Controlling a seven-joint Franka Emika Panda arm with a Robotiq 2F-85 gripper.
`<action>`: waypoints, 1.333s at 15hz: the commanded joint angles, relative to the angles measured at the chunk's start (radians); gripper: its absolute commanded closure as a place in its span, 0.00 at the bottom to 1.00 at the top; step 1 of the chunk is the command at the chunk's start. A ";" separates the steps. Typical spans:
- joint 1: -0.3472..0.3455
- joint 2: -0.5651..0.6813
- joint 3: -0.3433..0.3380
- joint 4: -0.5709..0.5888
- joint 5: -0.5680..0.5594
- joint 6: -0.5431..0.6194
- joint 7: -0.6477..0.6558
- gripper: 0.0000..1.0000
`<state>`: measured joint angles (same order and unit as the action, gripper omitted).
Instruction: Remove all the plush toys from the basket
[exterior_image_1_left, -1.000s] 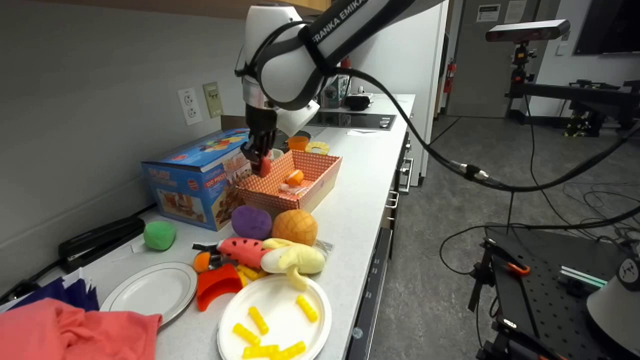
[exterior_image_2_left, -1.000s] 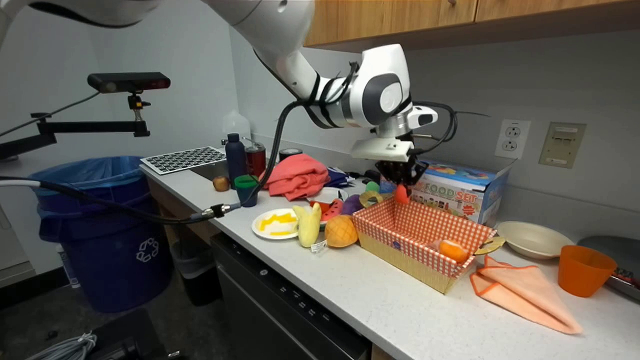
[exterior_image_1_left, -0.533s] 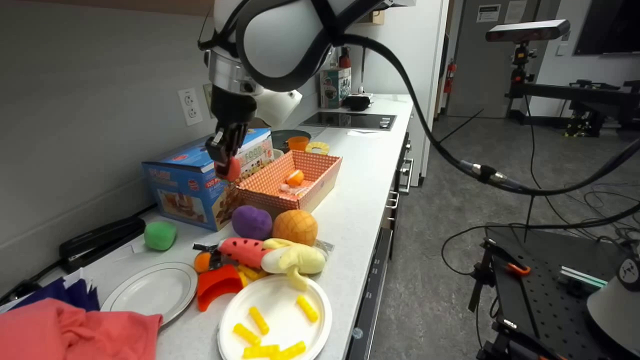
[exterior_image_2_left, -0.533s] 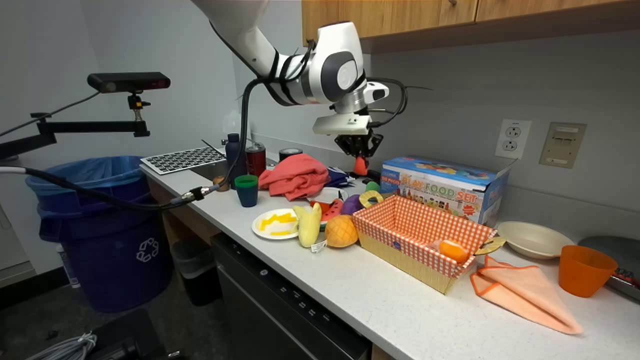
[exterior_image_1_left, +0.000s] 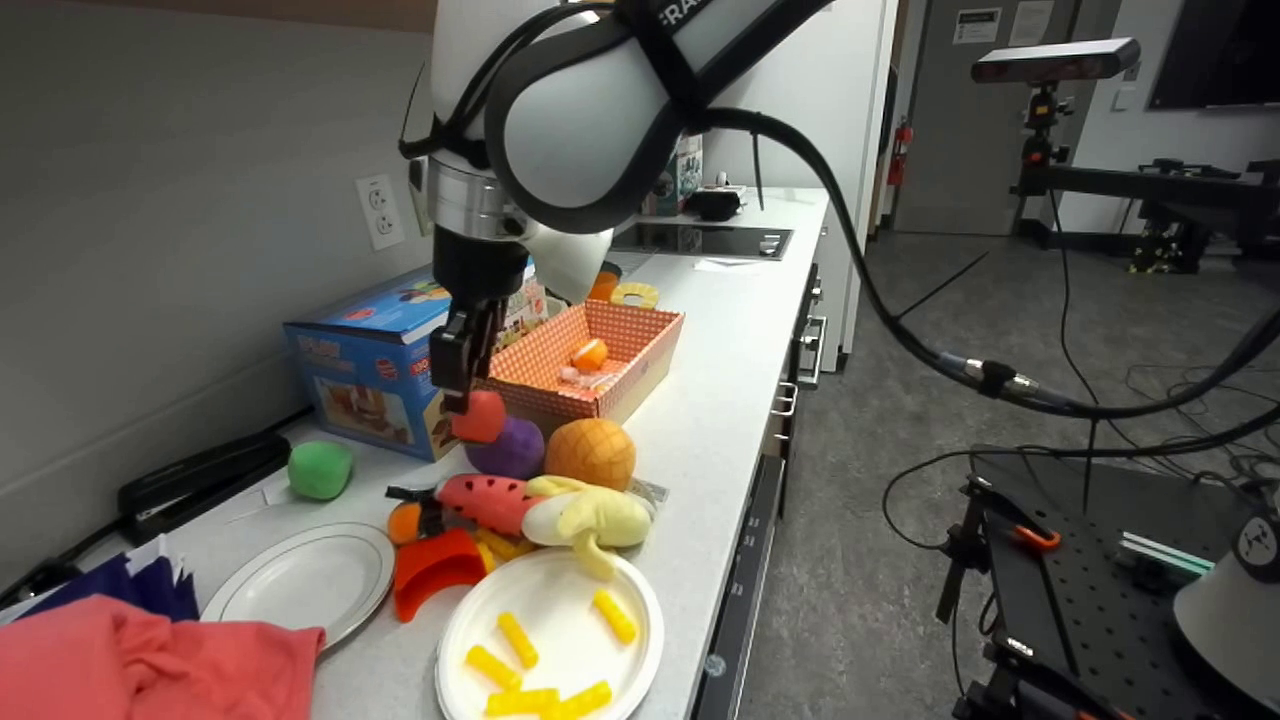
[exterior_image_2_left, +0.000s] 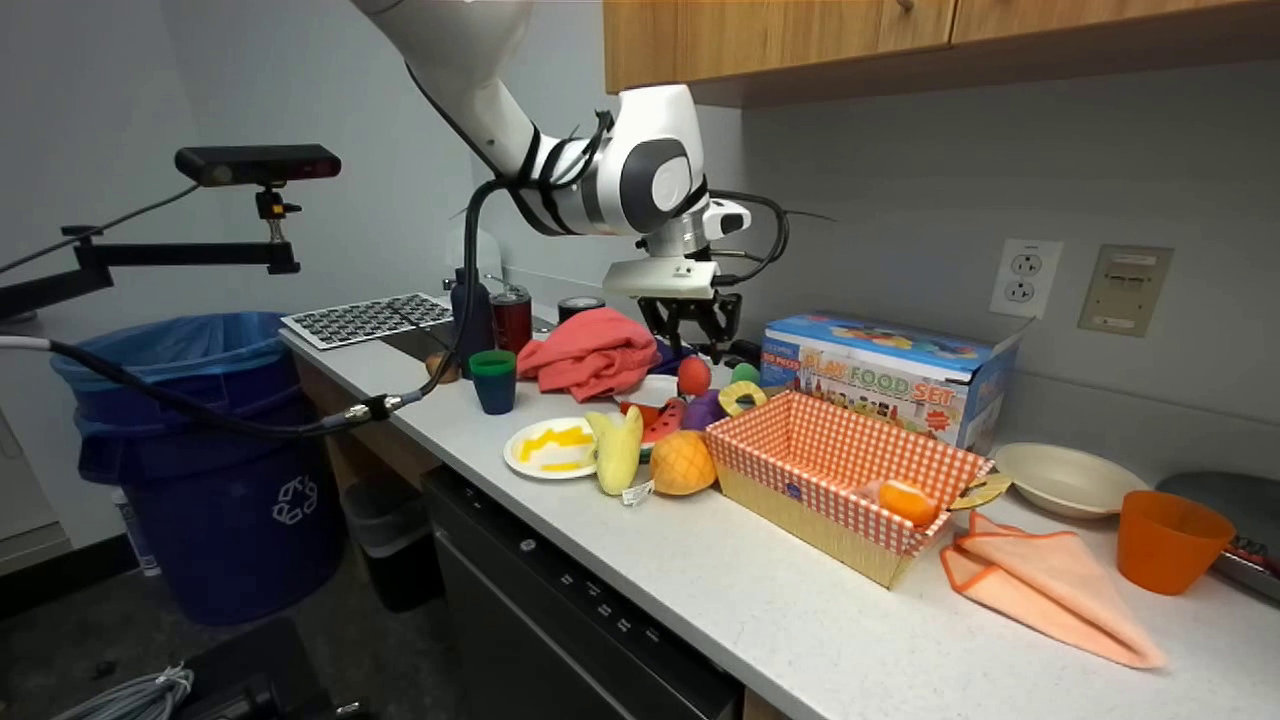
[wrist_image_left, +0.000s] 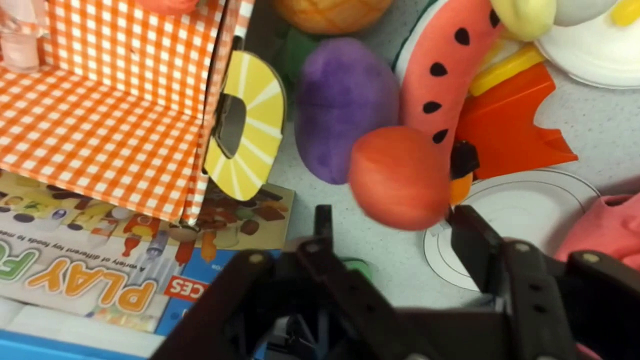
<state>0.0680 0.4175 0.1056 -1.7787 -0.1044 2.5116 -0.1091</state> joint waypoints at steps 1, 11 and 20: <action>-0.032 -0.031 -0.003 -0.007 0.051 0.015 -0.036 0.05; -0.101 0.037 -0.150 0.065 0.024 0.014 0.045 0.00; -0.091 0.227 -0.235 0.197 -0.036 -0.020 0.168 0.00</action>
<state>-0.0345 0.5676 -0.1059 -1.6806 -0.1178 2.5181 0.0079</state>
